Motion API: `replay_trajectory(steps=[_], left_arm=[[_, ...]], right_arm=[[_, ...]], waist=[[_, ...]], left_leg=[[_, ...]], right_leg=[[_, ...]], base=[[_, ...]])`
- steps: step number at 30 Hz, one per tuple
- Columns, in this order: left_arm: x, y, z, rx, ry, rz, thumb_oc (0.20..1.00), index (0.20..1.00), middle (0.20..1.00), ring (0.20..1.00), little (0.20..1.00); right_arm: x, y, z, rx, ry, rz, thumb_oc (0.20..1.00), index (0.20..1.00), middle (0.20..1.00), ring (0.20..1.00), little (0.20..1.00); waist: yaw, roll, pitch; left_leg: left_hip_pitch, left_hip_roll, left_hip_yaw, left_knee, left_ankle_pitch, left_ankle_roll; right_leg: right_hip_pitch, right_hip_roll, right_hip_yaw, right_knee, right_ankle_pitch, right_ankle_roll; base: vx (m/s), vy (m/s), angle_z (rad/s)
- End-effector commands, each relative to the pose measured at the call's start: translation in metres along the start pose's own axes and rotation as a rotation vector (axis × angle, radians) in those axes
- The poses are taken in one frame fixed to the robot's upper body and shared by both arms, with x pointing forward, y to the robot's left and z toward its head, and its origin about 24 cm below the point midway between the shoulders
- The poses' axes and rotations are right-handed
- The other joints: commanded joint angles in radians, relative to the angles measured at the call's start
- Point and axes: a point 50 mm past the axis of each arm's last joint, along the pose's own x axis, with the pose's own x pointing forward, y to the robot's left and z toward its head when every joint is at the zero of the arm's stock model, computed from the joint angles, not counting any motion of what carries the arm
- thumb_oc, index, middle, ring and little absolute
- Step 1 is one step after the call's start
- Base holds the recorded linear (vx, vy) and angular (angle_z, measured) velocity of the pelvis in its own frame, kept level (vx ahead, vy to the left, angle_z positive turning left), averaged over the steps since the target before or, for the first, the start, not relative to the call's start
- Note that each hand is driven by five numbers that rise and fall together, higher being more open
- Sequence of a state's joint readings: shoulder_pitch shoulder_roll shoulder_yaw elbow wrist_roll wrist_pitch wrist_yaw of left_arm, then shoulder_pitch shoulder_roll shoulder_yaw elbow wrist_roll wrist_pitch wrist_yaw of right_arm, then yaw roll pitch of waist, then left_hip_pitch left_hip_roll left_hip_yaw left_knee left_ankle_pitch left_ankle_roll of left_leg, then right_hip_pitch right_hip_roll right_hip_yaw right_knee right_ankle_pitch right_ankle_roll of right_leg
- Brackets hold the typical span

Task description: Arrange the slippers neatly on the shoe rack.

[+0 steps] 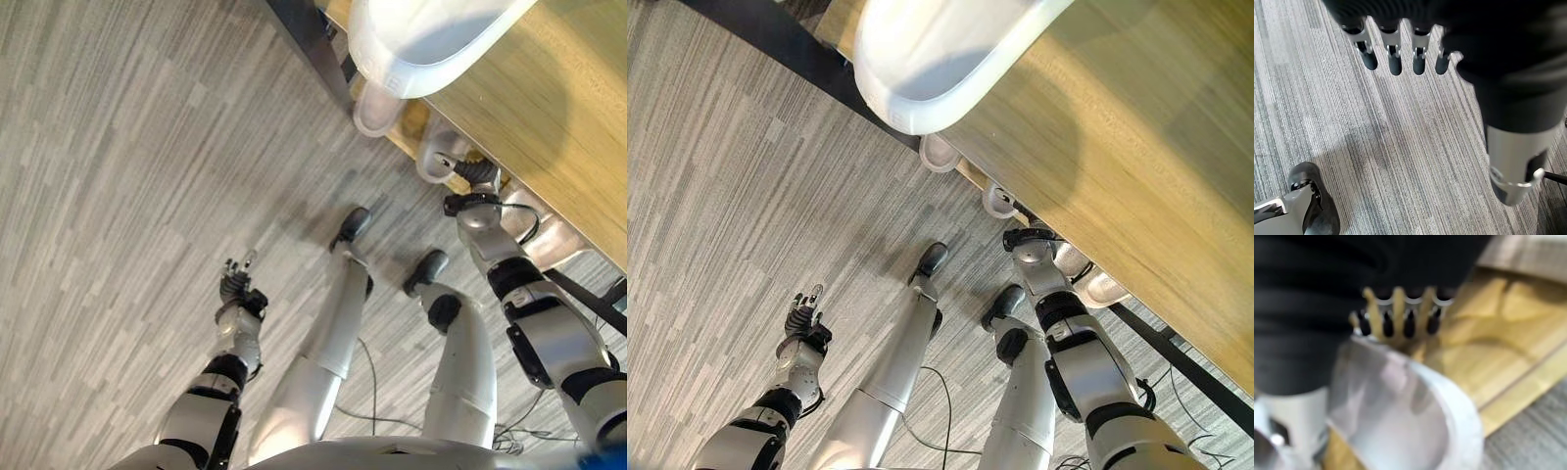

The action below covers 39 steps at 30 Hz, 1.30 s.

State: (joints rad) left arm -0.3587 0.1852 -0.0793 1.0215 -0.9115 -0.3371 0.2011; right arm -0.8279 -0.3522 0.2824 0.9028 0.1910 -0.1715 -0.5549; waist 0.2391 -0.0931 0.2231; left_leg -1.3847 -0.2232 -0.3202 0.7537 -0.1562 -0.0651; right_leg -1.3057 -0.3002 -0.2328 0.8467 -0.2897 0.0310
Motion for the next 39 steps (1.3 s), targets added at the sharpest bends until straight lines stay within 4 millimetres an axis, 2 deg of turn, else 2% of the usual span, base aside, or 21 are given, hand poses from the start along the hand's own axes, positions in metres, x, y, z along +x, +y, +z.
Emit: replay_trajectory(steps=[1, 7, 14, 21, 24, 27, 36, 38, 39], left_arm=[[-0.004, 0.037, -0.003, 0.105, 0.002, 0.068, 1.0, 1.0, 1.0, 1.0, 1.0], [-0.004, 0.037, -0.002, 0.132, -0.001, 0.051, 1.0, 1.0, 1.0, 1.0, 1.0], [-0.003, 0.039, 0.0, 0.143, 0.0, 0.053, 1.0, 1.0, 1.0, 1.0, 1.0], [0.0, 0.024, -0.001, 0.141, 0.007, 0.033, 1.0, 1.0, 1.0, 1.0, 1.0], [0.002, 0.016, 0.002, 0.142, -0.002, 0.019, 1.0, 1.0, 1.0, 1.0, 1.0], [0.005, 0.013, 0.007, 0.142, -0.016, 0.018, 1.0, 1.0, 1.0, 1.0, 1.0], [0.002, 0.019, 0.002, 0.144, -0.004, 0.034, 1.0, 1.0, 1.0, 1.0, 1.0], [0.001, 0.022, -0.002, 0.148, 0.013, 0.037, 1.0, 1.0, 1.0, 1.0, 1.0], [0.001, 0.025, -0.004, 0.156, 0.027, 0.045, 1.0, 1.0, 1.0, 1.0, 1.0]], right_arm=[[0.002, 0.009, 0.018, 0.127, -0.049, 0.016, 1.0, 1.0, 1.0, 1.0, 1.0], [0.004, 0.012, 0.027, 0.169, -0.064, 0.039, 1.0, 1.0, 1.0, 1.0, 1.0], [-0.001, 0.02, 0.023, 0.186, -0.047, 0.067, 1.0, 1.0, 1.0, 1.0, 1.0], [-0.024, 0.041, 0.008, 0.233, -0.014, 0.164, 1.0, 1.0, 1.0, 1.0, 1.0], [-0.028, 0.044, 0.006, 0.241, -0.009, 0.186, 1.0, 1.0, 1.0, 1.0, 1.0], [-0.028, 0.047, 0.009, 0.273, -0.01, 0.202, 1.0, 1.0, 1.0, 1.0, 1.0], [-0.03, 0.058, 0.017, 0.334, -0.006, 0.211, 1.0, 1.0, 1.0, 1.0, 1.0], [-0.036, 0.063, 0.005, 0.37, 0.061, 0.222, 1.0, 1.0, 1.0, 1.0, 1.0], [-0.044, 0.063, -0.015, 0.404, 0.151, 0.21, 1.0, 1.0, 1.0, 1.0, 1.0]], waist=[[0.013, 0.032, -0.008], [0.018, 0.037, -0.008], [0.012, 0.033, -0.015], [-0.014, 0.023, -0.018], [-0.018, 0.023, -0.014], [-0.022, 0.026, -0.011], [-0.018, 0.034, -0.014], [-0.02, 0.032, -0.014], [-0.028, 0.028, -0.017]], left_leg=[[-0.018, 0.058, 0.117, -0.122, 0.062, 0.038], [-0.026, 0.055, 0.121, -0.115, 0.061, 0.036], [-0.024, 0.061, 0.125, -0.106, 0.058, 0.036], [-0.002, 0.071, 0.123, -0.127, 0.064, 0.033], [0.001, 0.071, 0.121, -0.136, 0.068, 0.033], [0.002, 0.07, 0.113, -0.143, 0.072, 0.031], [-0.004, 0.07, 0.115, -0.139, 0.071, 0.03], [0.001, 0.074, 0.119, -0.131, 0.068, 0.03], [0.013, 0.079, 0.125, -0.129, 0.064, 0.031]], right_leg=[[-0.026, -0.003, 0.129, 0.087, -0.053, 0.034], [-0.033, -0.006, 0.13, 0.099, -0.06, 0.028], [-0.031, 0.001, 0.128, 0.101, -0.06, 0.024], [-0.006, 0.011, 0.126, 0.075, -0.044, 0.032], [0.001, 0.013, 0.124, 0.067, -0.042, 0.034], [-0.001, 0.014, 0.124, 0.065, -0.044, 0.034], [-0.012, 0.01, 0.131, 0.074, -0.044, 0.03], [-0.008, 0.011, 0.134, 0.075, -0.042, 0.029], [0.003, 0.014, 0.135, 0.071, -0.039, 0.029]], base=[[0.0, 0.0, 0.0], [0.0, 0.0, 0.0], [0.0, 0.0, 0.0], [0.0, 0.0, 0.0], [0.0, 0.0, 0.0], [0.0, 0.0, 0.0], [0.0, 0.007, 0.0], [0.0, 0.0, 0.0], [0.0, 0.0, 0.0]])
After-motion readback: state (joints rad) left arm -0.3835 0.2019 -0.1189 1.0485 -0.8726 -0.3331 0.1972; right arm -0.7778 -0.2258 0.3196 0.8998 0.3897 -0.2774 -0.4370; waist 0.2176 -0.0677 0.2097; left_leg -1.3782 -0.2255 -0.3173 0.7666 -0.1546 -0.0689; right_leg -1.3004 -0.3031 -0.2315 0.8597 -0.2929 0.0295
